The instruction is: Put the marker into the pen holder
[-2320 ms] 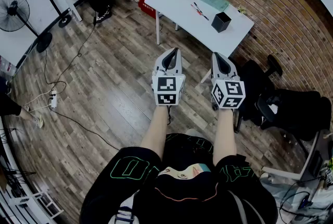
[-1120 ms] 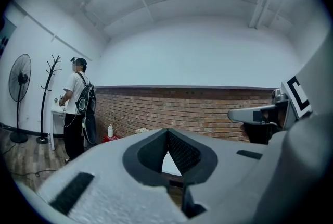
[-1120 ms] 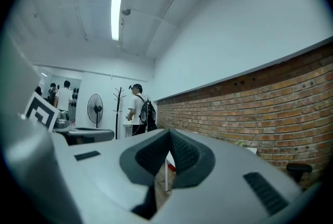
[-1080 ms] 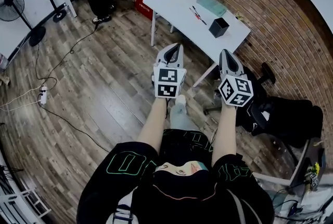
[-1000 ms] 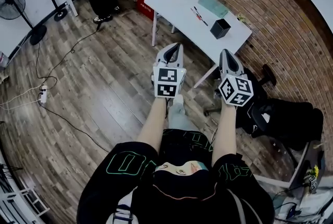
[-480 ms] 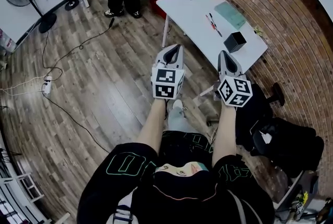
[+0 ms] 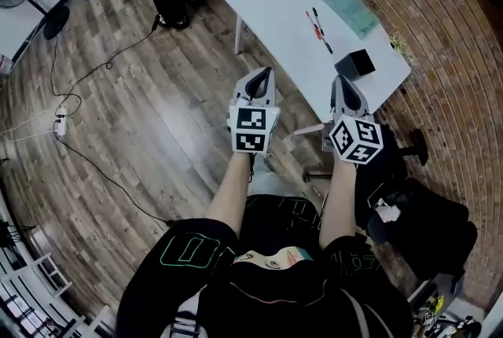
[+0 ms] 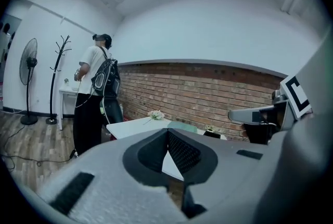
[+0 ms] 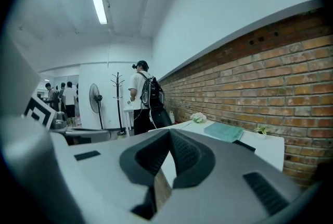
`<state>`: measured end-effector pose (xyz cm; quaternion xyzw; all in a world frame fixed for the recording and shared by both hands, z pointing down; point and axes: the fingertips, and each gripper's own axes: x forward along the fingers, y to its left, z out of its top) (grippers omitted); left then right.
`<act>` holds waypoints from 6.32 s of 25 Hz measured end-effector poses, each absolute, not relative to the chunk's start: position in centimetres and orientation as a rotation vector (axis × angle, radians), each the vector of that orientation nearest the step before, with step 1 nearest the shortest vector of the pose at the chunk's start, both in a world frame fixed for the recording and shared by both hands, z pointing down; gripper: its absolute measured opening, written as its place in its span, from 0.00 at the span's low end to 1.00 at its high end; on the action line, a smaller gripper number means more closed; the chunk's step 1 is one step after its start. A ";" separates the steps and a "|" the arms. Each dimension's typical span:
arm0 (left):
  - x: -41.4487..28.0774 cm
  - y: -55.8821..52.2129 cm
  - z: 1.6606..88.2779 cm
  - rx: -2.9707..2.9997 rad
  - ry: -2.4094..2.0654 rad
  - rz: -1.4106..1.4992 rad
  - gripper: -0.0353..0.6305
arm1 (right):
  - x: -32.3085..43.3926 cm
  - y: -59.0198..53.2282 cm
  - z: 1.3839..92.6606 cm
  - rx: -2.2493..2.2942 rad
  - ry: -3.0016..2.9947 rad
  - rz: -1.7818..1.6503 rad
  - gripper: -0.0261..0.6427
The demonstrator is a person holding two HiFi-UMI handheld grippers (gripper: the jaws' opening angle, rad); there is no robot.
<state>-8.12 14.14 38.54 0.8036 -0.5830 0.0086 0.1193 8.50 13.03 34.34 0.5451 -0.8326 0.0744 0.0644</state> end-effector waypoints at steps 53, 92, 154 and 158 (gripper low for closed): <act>-2.4 -7.6 46.5 2.282 -1.581 0.393 0.07 | 11.1 -10.7 40.5 1.560 -2.542 0.524 0.05; -3.2 -18.3 54.4 2.166 -1.328 0.311 0.06 | 5.5 -22.2 55.0 0.952 -2.039 0.490 0.13; -1.5 -17.7 51.6 2.254 -1.284 0.330 0.06 | 6.6 -21.8 51.4 1.238 -2.059 0.701 0.10; -1.3 -17.2 50.4 2.267 -1.304 0.319 0.06 | 7.3 -21.0 49.7 1.311 -2.084 0.659 0.10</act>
